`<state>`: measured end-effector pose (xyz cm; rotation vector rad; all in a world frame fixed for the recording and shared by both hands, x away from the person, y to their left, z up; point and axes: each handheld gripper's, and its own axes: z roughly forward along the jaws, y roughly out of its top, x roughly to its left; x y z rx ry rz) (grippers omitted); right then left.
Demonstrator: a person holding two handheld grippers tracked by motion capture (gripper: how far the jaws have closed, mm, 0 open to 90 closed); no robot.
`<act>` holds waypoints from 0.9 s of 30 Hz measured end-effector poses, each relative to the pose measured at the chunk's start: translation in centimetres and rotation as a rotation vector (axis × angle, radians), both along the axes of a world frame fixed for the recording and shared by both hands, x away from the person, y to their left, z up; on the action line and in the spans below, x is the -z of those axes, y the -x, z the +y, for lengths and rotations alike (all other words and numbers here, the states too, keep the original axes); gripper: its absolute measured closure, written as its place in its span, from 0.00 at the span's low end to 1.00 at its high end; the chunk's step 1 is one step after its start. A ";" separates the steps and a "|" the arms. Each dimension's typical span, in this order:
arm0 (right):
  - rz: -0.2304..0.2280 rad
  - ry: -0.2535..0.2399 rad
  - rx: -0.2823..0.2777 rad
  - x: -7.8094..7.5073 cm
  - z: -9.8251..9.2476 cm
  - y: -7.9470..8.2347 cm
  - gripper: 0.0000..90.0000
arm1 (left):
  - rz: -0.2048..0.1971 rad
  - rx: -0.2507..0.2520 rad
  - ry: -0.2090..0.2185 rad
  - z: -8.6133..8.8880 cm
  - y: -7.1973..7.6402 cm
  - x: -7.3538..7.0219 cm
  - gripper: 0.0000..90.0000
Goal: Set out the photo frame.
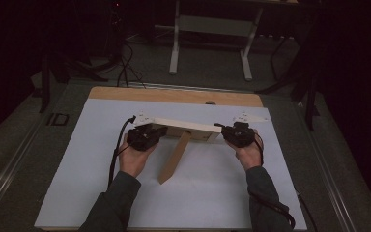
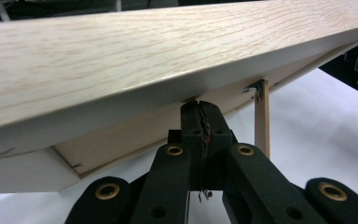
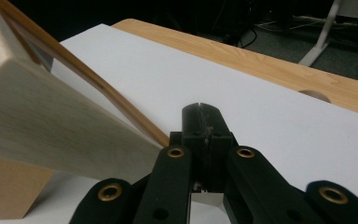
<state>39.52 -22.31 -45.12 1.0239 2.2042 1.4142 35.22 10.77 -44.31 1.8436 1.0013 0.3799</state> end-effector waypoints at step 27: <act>0.005 0.008 -0.034 -0.1 0.2 0.5 1.00 | -0.004 0.028 -0.012 -1.5 -0.4 -0.6 1.00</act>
